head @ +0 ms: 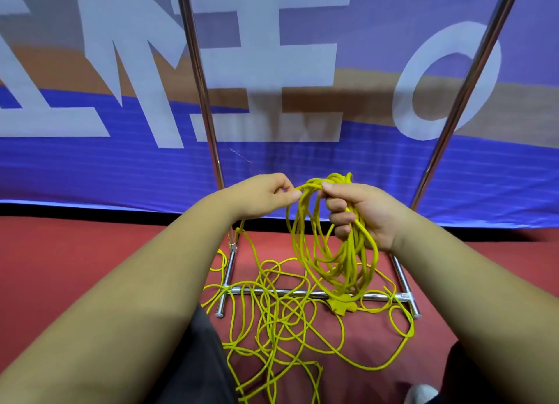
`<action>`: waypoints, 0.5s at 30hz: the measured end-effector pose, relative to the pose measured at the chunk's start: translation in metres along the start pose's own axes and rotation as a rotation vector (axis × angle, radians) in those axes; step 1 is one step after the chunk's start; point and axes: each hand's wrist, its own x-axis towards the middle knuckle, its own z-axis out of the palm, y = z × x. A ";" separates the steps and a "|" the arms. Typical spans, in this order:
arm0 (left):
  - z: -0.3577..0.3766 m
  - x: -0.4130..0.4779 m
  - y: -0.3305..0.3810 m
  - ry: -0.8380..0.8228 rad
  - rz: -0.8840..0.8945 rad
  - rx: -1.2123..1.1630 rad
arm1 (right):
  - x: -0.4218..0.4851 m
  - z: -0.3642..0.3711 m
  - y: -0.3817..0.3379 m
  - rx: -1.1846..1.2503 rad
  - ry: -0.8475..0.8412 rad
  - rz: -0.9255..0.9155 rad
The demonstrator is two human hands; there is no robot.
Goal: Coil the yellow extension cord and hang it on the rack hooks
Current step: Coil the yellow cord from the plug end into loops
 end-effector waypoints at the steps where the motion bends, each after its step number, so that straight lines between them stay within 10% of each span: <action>1: 0.000 0.000 0.001 -0.036 0.001 0.003 | -0.001 0.001 0.000 -0.006 -0.002 -0.004; 9: 0.002 0.005 0.003 -0.177 0.055 -0.187 | -0.004 0.002 0.002 -0.048 0.074 -0.085; 15: 0.020 0.018 0.009 0.135 0.092 0.029 | -0.003 0.003 0.002 -0.051 0.118 -0.091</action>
